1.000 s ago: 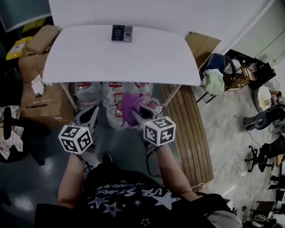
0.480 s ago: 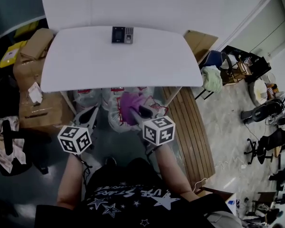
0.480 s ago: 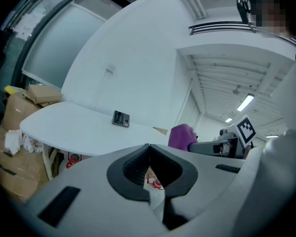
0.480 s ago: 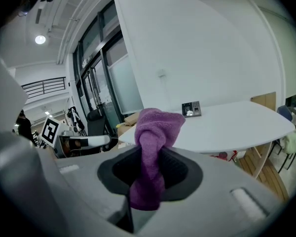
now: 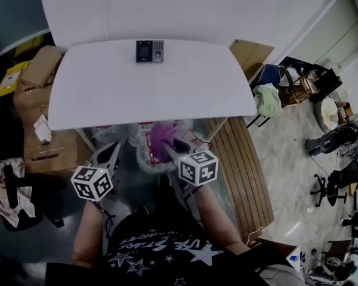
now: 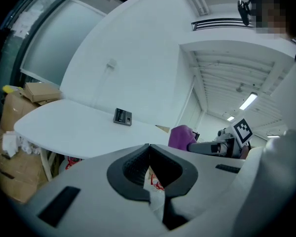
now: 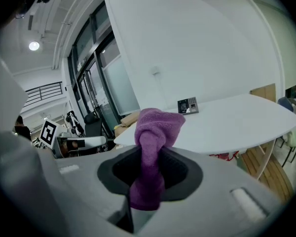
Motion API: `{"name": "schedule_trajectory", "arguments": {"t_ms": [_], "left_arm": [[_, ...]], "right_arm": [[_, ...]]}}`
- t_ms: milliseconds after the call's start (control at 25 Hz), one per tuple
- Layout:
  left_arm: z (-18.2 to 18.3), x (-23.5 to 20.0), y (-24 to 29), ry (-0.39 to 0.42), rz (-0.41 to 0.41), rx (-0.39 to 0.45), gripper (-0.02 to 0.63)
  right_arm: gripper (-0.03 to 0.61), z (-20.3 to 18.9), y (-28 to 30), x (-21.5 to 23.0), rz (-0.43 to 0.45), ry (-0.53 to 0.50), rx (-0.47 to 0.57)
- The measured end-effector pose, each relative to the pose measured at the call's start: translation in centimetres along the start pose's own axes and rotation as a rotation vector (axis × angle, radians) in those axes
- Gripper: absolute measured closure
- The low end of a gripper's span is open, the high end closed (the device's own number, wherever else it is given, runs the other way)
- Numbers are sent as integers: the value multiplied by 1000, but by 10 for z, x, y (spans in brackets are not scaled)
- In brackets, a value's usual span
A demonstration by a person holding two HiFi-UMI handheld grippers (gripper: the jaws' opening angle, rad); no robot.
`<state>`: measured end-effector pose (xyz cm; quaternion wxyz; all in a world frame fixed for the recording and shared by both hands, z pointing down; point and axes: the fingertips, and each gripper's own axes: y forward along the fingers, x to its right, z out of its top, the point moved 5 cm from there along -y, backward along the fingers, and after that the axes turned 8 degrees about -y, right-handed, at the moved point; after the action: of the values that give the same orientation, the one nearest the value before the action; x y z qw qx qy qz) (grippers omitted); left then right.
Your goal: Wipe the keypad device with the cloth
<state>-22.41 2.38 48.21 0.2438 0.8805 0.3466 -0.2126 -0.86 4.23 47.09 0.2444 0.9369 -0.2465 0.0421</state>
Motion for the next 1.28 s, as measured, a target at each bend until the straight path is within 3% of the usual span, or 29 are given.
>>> {"name": "schedule_trajectory", "arguments": {"t_ms": [400, 760, 1280], "left_arm": [[40, -11, 81, -25, 80, 34, 606], [57, -1, 149, 16, 132, 26, 606], [66, 19, 180, 44, 209, 50, 606]], "right_arm": [[479, 47, 51, 83, 72, -15, 4], [479, 67, 71, 165, 95, 15, 5], [479, 76, 79, 209, 163, 4, 2]]}}
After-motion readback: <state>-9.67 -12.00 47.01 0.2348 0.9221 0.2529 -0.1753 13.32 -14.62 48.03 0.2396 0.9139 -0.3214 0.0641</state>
